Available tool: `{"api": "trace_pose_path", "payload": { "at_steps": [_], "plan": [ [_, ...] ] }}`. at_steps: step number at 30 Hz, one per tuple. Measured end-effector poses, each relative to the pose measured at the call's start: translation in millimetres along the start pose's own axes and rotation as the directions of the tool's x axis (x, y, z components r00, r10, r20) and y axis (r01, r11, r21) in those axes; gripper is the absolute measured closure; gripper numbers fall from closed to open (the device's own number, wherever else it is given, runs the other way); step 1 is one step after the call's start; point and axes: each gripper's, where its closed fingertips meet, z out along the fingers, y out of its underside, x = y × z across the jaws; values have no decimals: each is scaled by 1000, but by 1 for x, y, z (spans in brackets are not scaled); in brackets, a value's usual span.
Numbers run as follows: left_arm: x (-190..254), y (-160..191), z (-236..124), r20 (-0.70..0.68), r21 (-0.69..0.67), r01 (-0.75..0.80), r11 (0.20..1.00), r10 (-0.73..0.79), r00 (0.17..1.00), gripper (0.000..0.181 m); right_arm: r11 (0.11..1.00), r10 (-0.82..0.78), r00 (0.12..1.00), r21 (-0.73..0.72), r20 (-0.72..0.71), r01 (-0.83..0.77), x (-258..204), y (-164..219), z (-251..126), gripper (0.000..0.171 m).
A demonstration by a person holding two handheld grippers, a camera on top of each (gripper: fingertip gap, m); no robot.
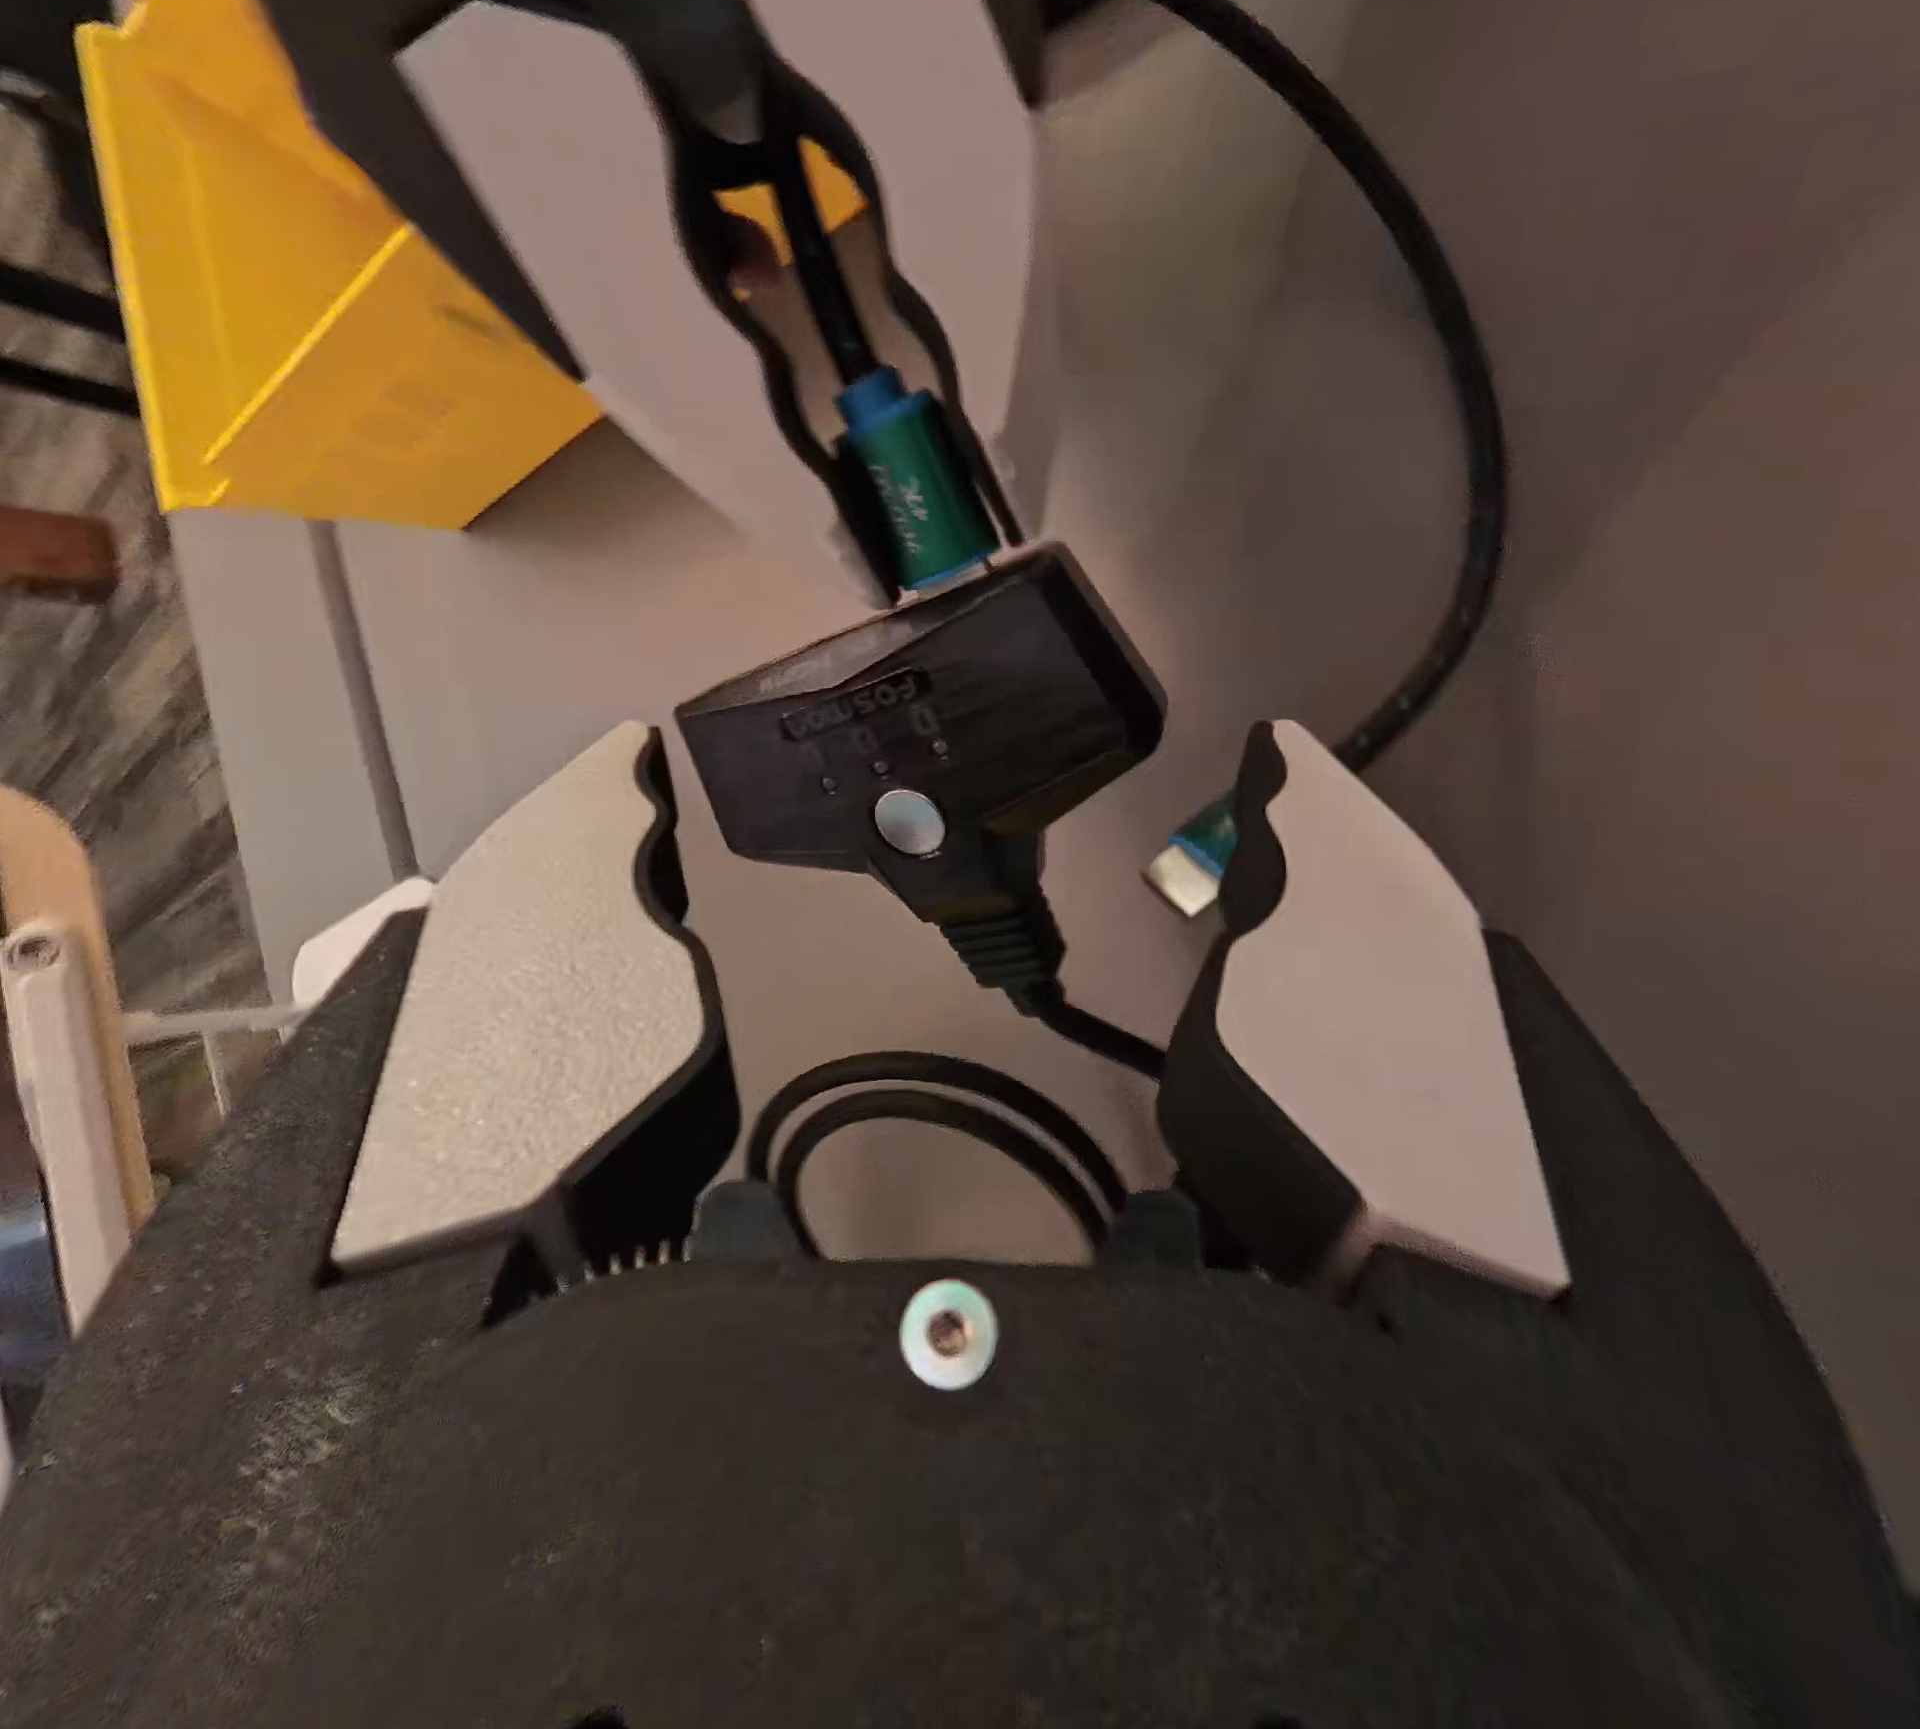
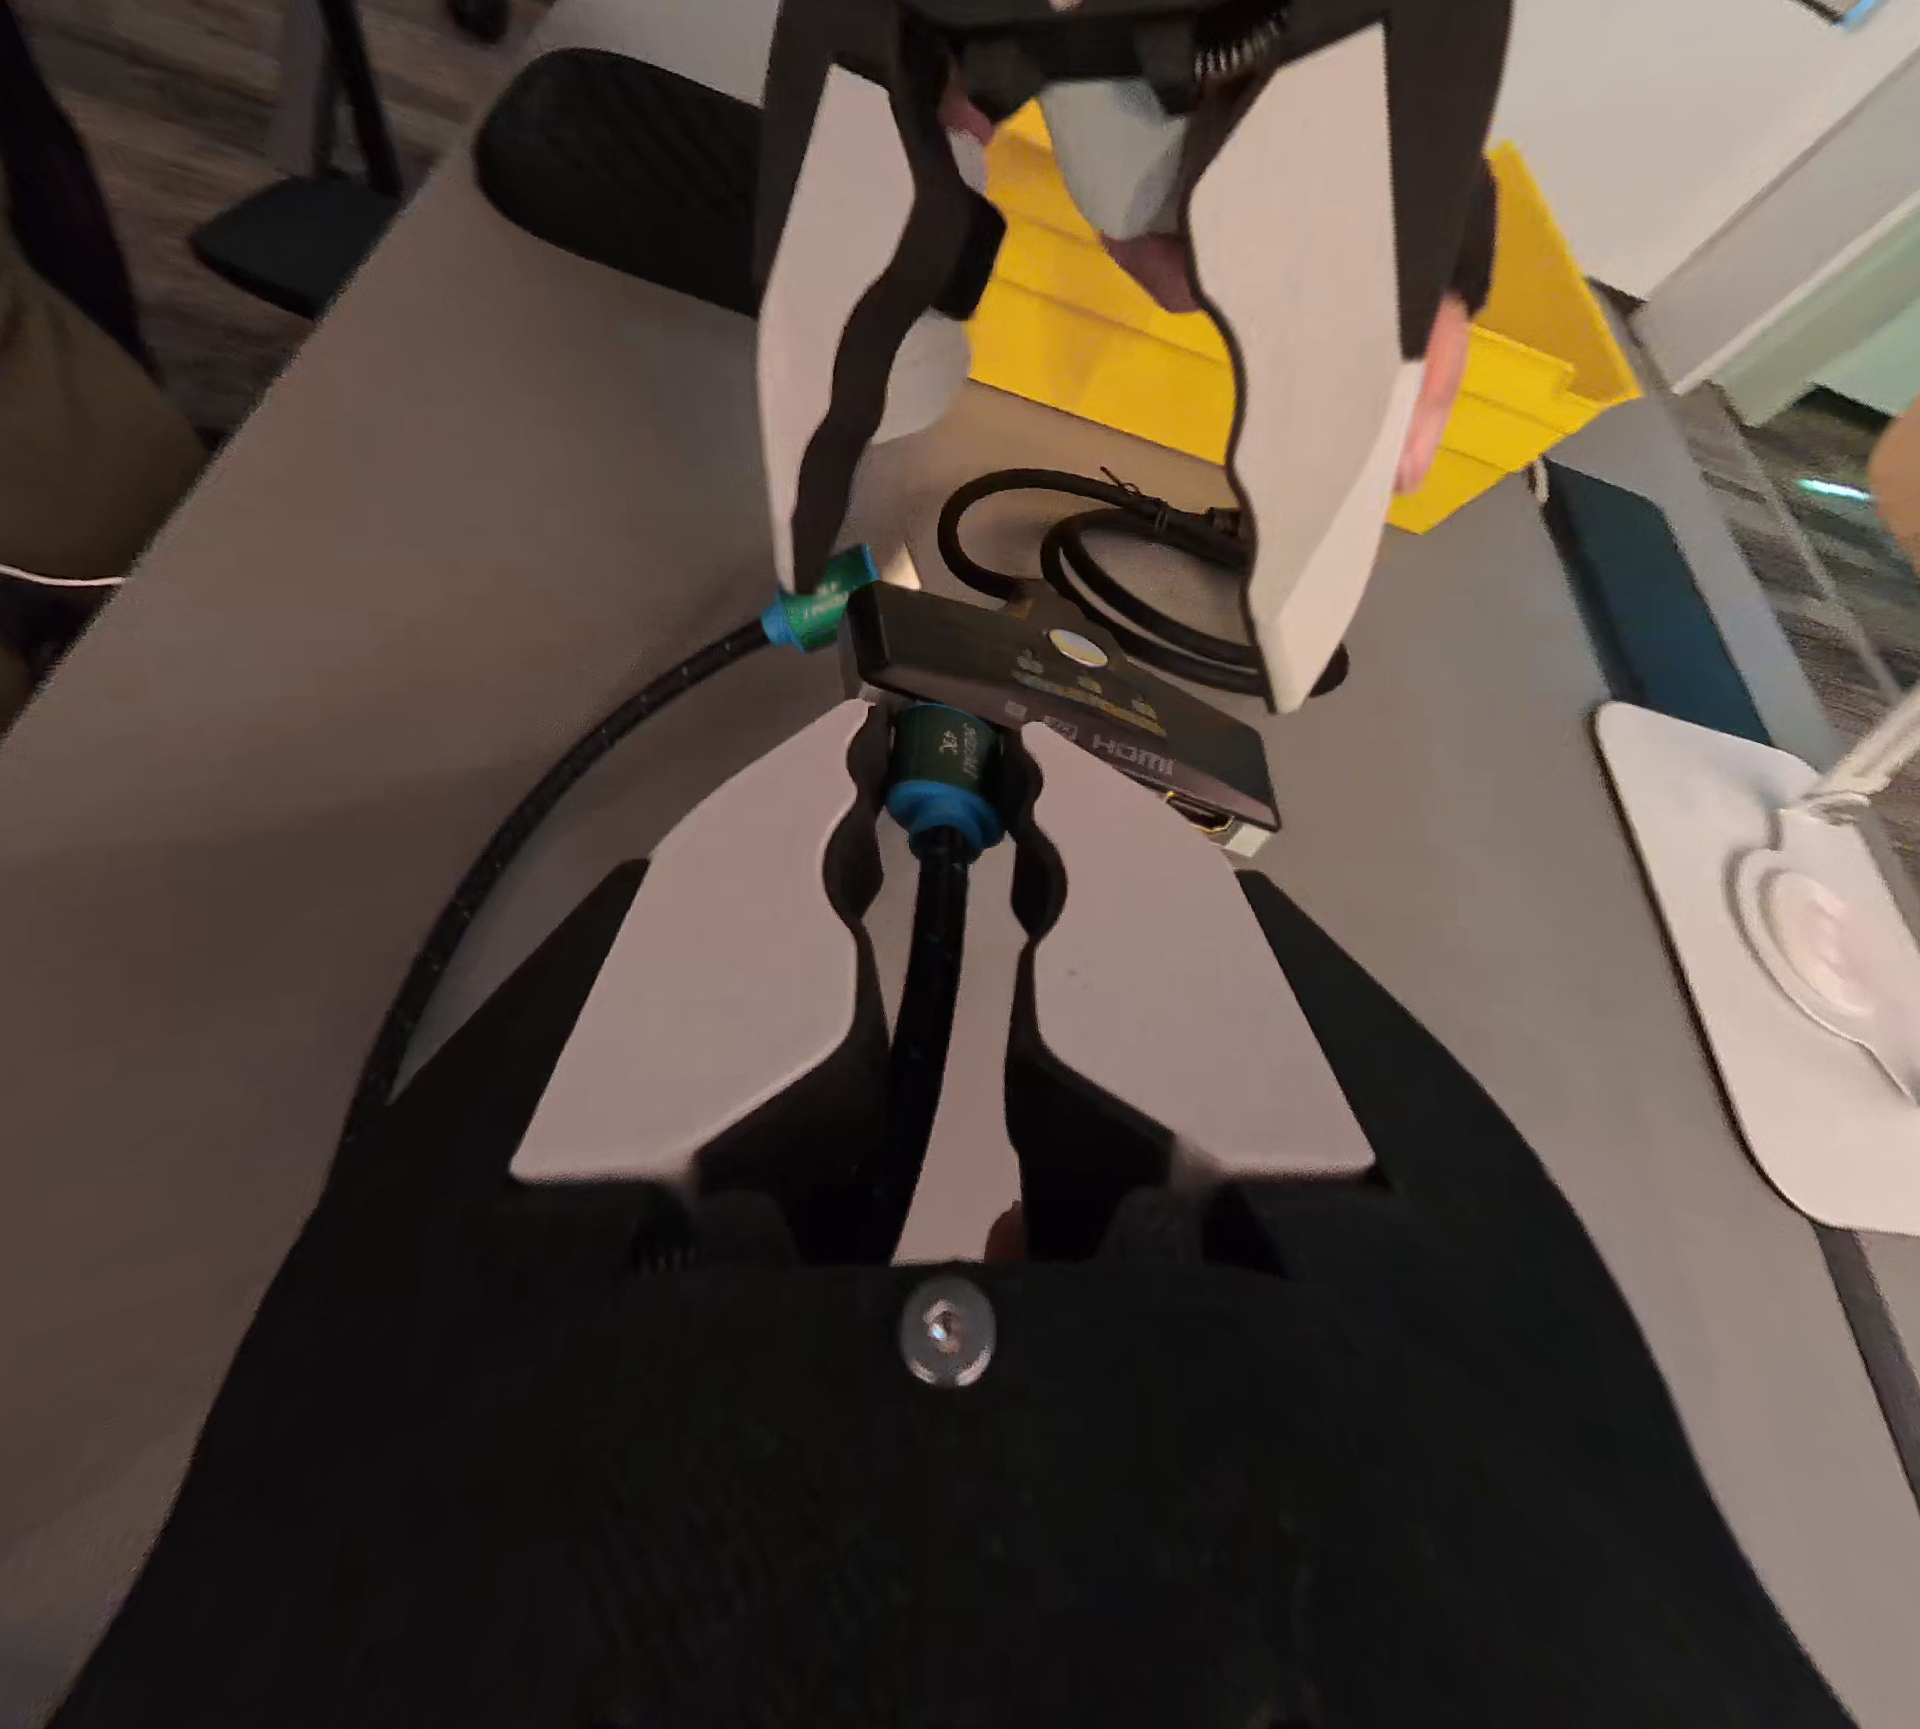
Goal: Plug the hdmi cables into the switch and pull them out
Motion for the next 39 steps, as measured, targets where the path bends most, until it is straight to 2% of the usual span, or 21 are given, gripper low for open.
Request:
{"api": "trace_pose_path", "payload": {
  "at_steps": [4, 14, 21, 27, 30, 33, 35, 39],
  "plan": [
    [-11, 1, 4, 4, -47, -150, 988, 150, 989, 76, 1000, -17, 996, 7, 83, 17, -4, -5, -5, 150],
    [-10, 8, 20, -154, -134, -465, 875, 445, 882, 86, 996, -87, 991, 12, 99, 86, -2, -10, -12, 150],
    [-16, 16, 35, -180, -157, -528, 835, 501, 847, 94, 995, -95, 992, -1, 83, 95, 6, 0, -15, 150],
    [-15, 20, 36, -272, -206, -566, 798, 509, 817, 99, 998, -58, 996, 25, 63, 56, 9, 0, -13, 151],
    [-20, 21, 40, -258, -244, -605, 758, 551, 794, 98, 998, -63, 998, 13, 25, 63, 12, 0, -14, 150],
    [-16, 22, 46, -254, -226, -632, 741, 582, 773, 91, 997, -80, 997, 9, 22, 79, 9, 1, -14, 151],
    [-14, 21, 47, -257, -209, -628, 750, 577, 775, 98, 996, -86, 996, -7, 26, 86, 7, 3, -12, 151],
    [-18, 24, 49, -240, -250, -644, 723, 598, 764, 99, 994, -102, 995, -42, 9, 103, 9, 8, -11, 151]
  ]
}}
